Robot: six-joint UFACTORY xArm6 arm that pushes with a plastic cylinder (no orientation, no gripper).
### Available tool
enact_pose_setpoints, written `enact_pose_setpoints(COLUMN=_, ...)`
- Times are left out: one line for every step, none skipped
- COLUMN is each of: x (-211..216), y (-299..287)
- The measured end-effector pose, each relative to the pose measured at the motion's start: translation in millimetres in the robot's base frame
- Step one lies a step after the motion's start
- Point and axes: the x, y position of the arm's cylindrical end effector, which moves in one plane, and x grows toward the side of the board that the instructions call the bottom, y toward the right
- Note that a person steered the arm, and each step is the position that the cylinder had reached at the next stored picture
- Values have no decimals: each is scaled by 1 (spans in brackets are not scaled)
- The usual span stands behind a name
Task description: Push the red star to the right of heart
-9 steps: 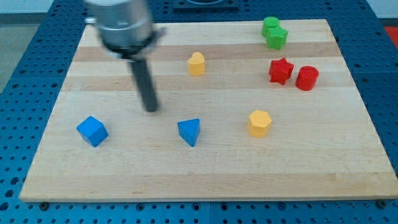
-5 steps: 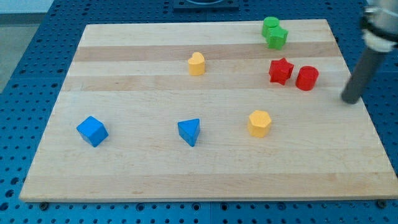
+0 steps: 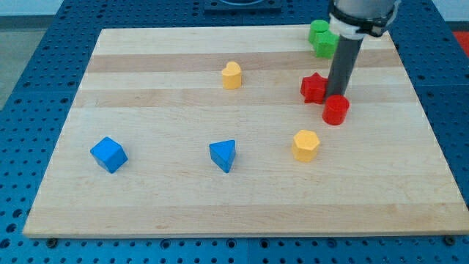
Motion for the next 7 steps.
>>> enact_pose_setpoints(x=-2, y=-5)
enact_pose_setpoints(x=-15, y=-1)
enact_pose_setpoints(x=-20, y=-33)
enact_pose_setpoints(x=-21, y=-74)
enact_pose_setpoints(x=-22, y=-51)
enact_pose_setpoints(x=-20, y=43)
enact_pose_setpoints(x=9, y=69)
